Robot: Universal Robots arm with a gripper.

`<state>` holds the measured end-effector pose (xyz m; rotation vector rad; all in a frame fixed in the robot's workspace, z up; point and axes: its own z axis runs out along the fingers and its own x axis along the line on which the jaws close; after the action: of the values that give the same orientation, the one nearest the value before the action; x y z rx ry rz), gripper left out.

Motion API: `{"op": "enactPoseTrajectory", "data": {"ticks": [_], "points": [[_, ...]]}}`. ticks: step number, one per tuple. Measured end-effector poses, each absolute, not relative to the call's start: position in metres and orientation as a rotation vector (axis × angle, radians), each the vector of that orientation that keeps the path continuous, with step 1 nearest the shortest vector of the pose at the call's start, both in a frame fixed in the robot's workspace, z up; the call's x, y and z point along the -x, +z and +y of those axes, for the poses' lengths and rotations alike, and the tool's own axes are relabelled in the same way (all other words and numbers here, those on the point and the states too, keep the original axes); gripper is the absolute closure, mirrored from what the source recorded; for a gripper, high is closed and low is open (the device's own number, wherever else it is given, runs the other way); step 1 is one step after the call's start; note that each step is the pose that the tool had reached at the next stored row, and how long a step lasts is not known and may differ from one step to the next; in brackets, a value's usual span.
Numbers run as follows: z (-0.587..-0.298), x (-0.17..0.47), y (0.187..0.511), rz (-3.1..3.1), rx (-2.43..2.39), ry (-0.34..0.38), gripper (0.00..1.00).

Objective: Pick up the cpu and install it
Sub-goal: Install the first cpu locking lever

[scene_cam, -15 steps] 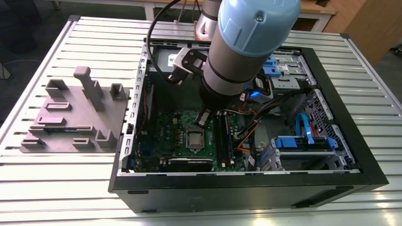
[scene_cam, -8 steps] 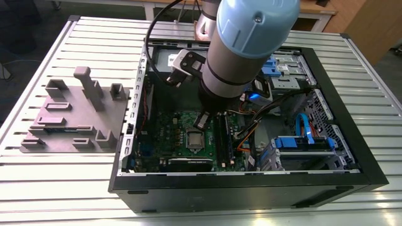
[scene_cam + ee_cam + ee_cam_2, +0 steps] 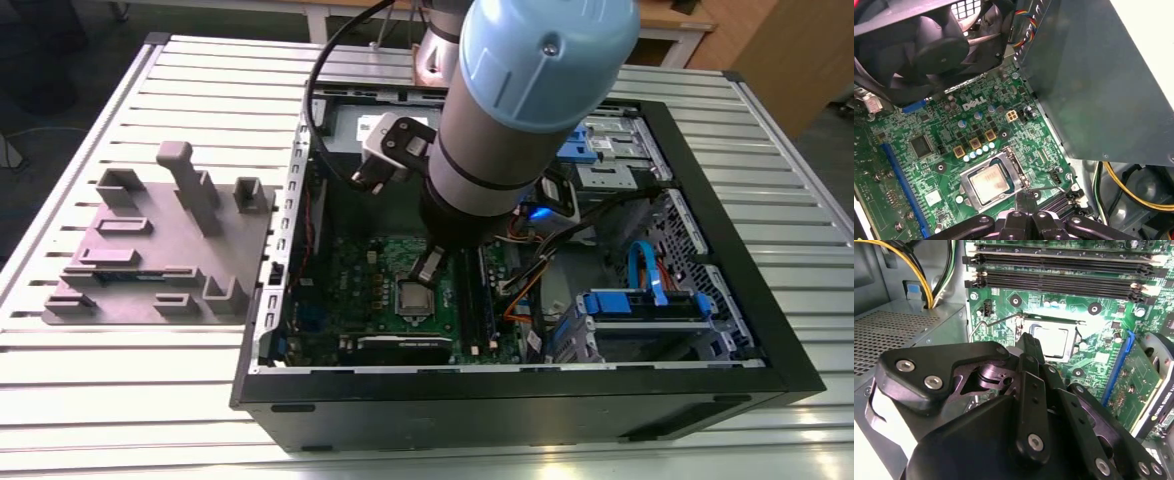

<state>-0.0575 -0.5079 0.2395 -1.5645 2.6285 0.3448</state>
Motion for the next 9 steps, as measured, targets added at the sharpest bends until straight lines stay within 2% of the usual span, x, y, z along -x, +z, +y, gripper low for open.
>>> {"op": "enactPoseTrajectory", "data": {"ticks": [9], "points": [[-0.5079, 0.0576, 0.2395, 2.632, 1.566, 0.337, 0.90]]}}
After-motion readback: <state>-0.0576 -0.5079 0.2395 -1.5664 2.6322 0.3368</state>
